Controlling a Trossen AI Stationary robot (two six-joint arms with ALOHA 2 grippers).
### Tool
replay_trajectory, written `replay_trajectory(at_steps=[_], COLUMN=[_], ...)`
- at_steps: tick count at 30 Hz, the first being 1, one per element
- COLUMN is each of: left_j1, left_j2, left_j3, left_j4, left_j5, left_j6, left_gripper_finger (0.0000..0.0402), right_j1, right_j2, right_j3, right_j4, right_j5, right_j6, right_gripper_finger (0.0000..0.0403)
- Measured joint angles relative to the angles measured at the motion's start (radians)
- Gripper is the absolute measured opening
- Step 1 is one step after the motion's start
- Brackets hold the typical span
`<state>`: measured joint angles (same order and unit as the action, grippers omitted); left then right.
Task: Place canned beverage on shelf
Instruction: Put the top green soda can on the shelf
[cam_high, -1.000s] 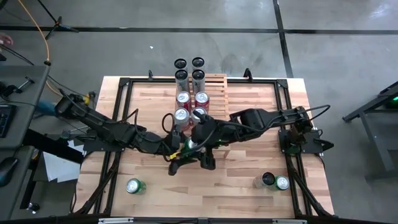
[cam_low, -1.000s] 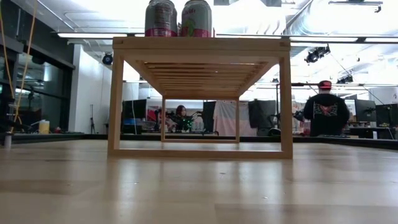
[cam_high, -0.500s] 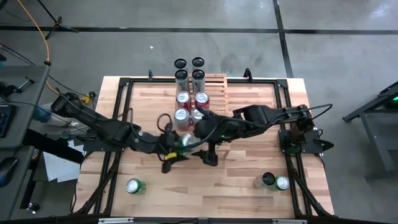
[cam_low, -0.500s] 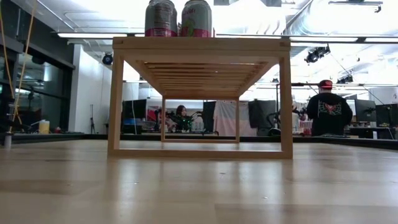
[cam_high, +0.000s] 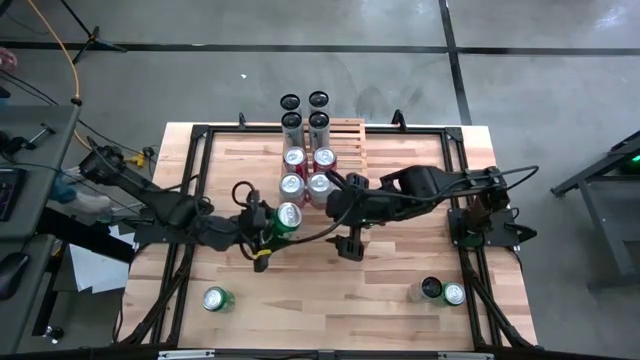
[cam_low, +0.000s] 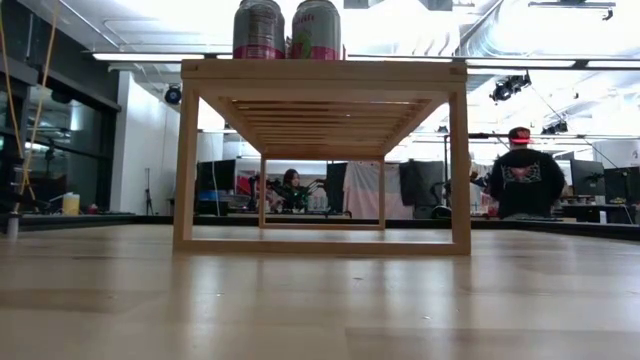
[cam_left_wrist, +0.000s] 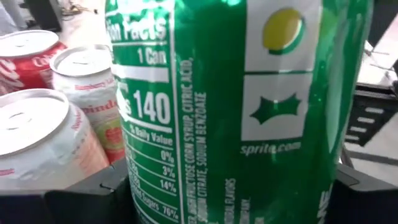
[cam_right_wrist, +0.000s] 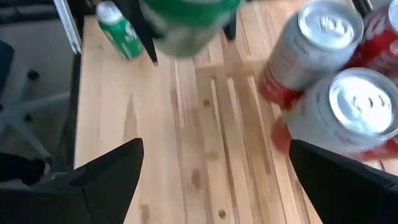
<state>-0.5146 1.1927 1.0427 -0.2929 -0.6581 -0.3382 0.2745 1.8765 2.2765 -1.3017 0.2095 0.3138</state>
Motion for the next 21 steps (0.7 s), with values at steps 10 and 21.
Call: replay_trajectory(at_steps=[10, 21], left_j1=[-0.007, 0.014], left_j2=[-0.011, -0.012], left_j3=[-0.181, -0.199], left_j4=[0.31, 0.374], left_j5=[0.017, 0.018], left_j6=[-0.045, -0.005], left_gripper_finger=[0.0279, 0.0279], right_j1=[0.0, 0.024], right_j2=[0.0, 0.001], right_j3=[0.0, -0.001], right_j4=[-0.105, -0.246], right_j5=[0.026, 0.108], right_j6=[0.025, 0.108], right_gripper_finger=[0.0388, 0.0388])
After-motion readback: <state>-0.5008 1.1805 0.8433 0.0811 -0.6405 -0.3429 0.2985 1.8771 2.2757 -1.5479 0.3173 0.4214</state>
